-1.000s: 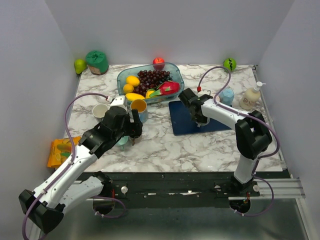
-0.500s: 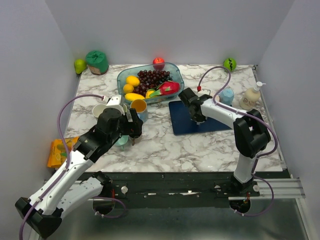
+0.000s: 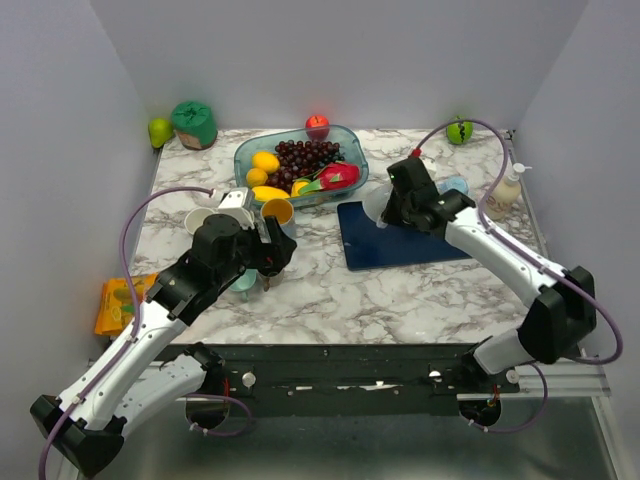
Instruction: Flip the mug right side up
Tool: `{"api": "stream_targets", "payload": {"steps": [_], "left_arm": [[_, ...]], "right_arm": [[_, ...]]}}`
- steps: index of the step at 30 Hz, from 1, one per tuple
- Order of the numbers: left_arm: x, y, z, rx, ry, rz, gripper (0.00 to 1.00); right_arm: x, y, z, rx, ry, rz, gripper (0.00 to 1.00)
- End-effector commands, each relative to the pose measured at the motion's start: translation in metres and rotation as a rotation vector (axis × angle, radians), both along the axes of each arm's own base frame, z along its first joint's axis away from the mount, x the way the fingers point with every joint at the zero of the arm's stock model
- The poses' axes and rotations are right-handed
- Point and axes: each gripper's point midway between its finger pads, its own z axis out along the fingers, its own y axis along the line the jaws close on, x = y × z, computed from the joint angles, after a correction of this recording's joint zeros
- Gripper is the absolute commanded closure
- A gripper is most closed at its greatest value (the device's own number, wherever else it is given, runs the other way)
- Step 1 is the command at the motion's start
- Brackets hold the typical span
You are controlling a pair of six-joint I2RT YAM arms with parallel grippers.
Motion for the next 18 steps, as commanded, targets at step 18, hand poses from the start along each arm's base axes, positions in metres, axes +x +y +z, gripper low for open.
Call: {"api": "stream_targets", "payload": {"steps": [18], "left_arm": [[-0.037, -0.090, 0.186, -0.595, -0.404, -0.526, 0.01]], "right_arm": [[-0.099, 0.124, 0.303, 0.943, -0.641, 0.727, 0.99]]}}
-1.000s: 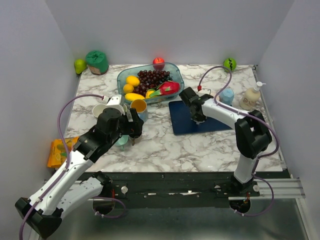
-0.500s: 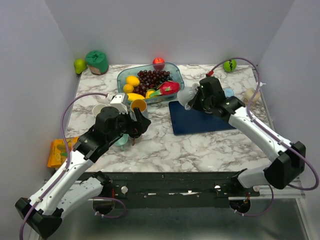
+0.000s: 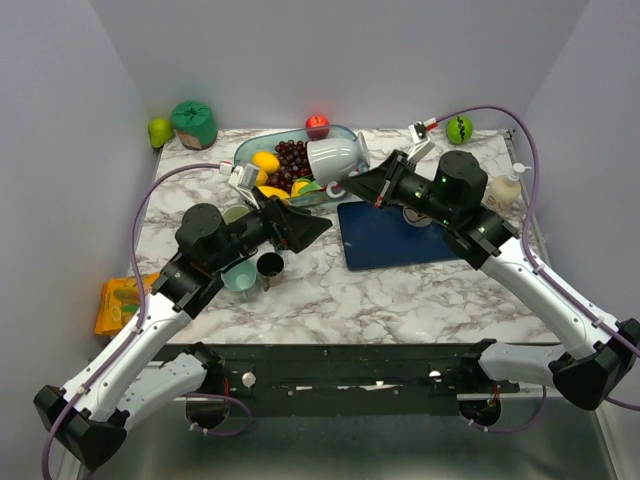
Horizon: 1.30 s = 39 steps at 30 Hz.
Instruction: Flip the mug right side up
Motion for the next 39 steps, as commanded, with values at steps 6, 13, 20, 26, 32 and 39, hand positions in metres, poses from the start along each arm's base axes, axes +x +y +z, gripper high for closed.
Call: {"api": "stream_targets", "payload": {"steps": [6, 13, 20, 26, 32, 39], "left_arm": [[-0.012, -0.002, 0.100, -0.257, -0.230, -0.061, 0.05], [-0.006, 0.002, 0.112, -0.320, -0.219, -0.021, 0.23], [-0.001, 0.007, 0.125, -0.369, -0.241, 0.019, 0.34], [0.002, 0.004, 0.133, -0.384, -0.246, 0.013, 0.44], [0.008, 0.001, 0.136, -0.396, -0.241, 0.012, 0.52], [0.012, 0.008, 0.144, -0.432, -0.251, 0.062, 0.58]], "right_arm": [[-0.054, 0.016, 0.111, 0.291, -0.232, 0.202, 0.99], [-0.066, 0.017, 0.123, 0.348, -0.253, 0.242, 0.99], [-0.072, 0.022, 0.123, 0.365, -0.250, 0.281, 0.99], [-0.076, 0.026, 0.119, 0.373, -0.237, 0.300, 0.99], [-0.081, 0.030, 0.115, 0.377, -0.226, 0.326, 0.99], [-0.080, 0.035, 0.100, 0.339, -0.214, 0.329, 0.99]]}}
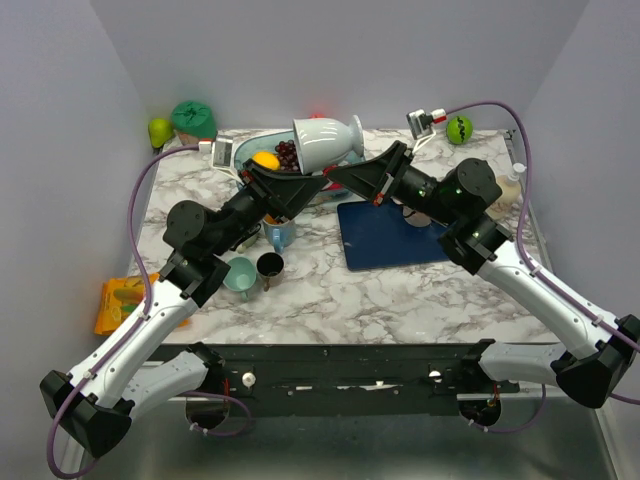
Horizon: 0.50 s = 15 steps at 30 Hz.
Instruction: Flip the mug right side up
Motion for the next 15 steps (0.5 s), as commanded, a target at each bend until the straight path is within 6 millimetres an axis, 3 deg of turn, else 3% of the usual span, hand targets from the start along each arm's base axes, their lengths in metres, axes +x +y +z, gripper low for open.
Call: {"api": "stream_targets", "payload": {"steps": [1, 4, 7, 8, 13, 15], "left_arm": [[0.004, 0.015, 0.033, -0.087, -0.062, 0.081, 0.58], [0.004, 0.015, 0.039, -0.096, -0.074, 0.080, 0.63], [0.002, 0.013, 0.040, -0.093, -0.085, 0.066, 0.87], [0.002, 0.013, 0.041, -0.089, -0.084, 0.066, 1.00], [0.010, 0.015, 0.027, -0.036, -0.056, 0.112, 1.00], [0.015, 0.015, 0.017, 0.003, -0.022, 0.137, 1.00]], "right_arm": [[-0.024, 0.004, 0.008, 0.016, -0.067, 0.069, 0.99], [-0.021, 0.008, -0.003, -0.020, -0.061, 0.064, 0.99], [-0.018, 0.011, -0.015, -0.051, -0.047, 0.052, 0.99], [-0.016, 0.011, -0.018, -0.061, -0.038, 0.048, 0.99], [-0.006, 0.008, -0.034, -0.110, 0.009, -0.011, 0.99], [-0.001, 0.005, -0.040, -0.126, 0.031, -0.047, 0.95]]}}
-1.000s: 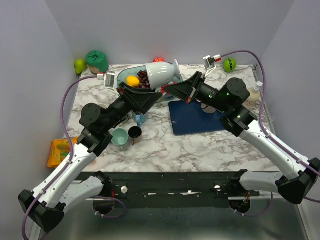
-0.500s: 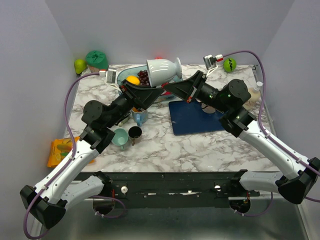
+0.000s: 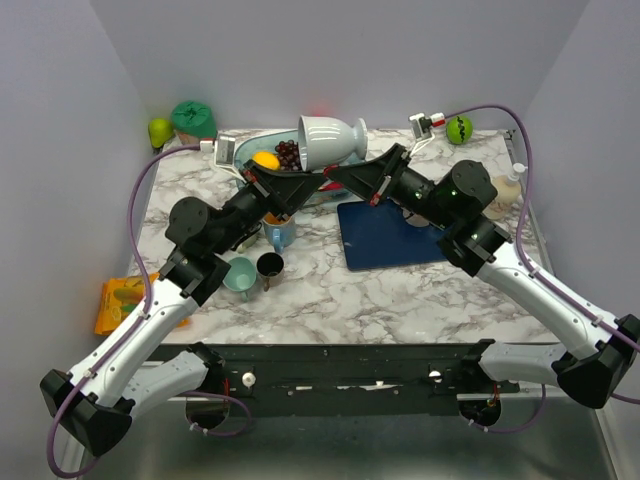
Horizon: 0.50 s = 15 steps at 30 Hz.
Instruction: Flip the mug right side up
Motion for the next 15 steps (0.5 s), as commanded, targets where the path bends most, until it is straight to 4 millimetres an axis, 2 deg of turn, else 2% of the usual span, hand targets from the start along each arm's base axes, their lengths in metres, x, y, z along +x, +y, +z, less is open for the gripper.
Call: {"api": "stream_targets", "payload": {"steps": [1, 3, 4, 5, 7, 8, 9, 11, 12, 14, 15], "left_arm": [[0.014, 0.018, 0.016, 0.015, -0.040, 0.149, 1.00], [0.019, 0.019, 0.003, 0.064, -0.004, 0.171, 1.00], [0.020, 0.021, -0.001, 0.082, 0.006, 0.185, 1.00], [0.025, 0.023, -0.014, 0.132, 0.033, 0.213, 1.00], [0.029, 0.025, -0.025, 0.183, 0.058, 0.238, 1.00], [0.033, 0.028, -0.039, 0.242, 0.092, 0.259, 1.00], [0.034, 0.029, -0.045, 0.273, 0.103, 0.271, 1.00], [0.038, 0.032, -0.071, 0.364, 0.164, 0.290, 1.00], [0.041, 0.035, -0.080, 0.412, 0.166, 0.307, 1.00], [0.043, 0.034, -0.108, 0.506, 0.222, 0.302, 1.00], [0.043, 0.035, -0.118, 0.546, 0.231, 0.306, 1.00]], "right_arm": [[-0.010, 0.004, -0.032, -0.102, 0.057, 0.007, 0.83], [-0.001, -0.003, -0.041, -0.124, 0.091, -0.058, 0.71], [0.003, -0.006, -0.047, -0.135, 0.111, -0.086, 0.60], [0.006, -0.009, -0.053, -0.148, 0.131, -0.113, 0.54], [0.016, -0.022, -0.072, -0.203, 0.194, -0.211, 0.47], [0.018, -0.027, -0.078, -0.220, 0.211, -0.242, 0.46], [0.024, -0.037, -0.096, -0.272, 0.255, -0.303, 0.46], [0.024, -0.051, -0.105, -0.295, 0.285, -0.363, 0.45], [0.026, -0.062, -0.120, -0.348, 0.321, -0.416, 0.44], [0.024, -0.077, -0.131, -0.386, 0.353, -0.470, 0.43], [0.025, -0.089, -0.144, -0.429, 0.387, -0.525, 0.43]]}}
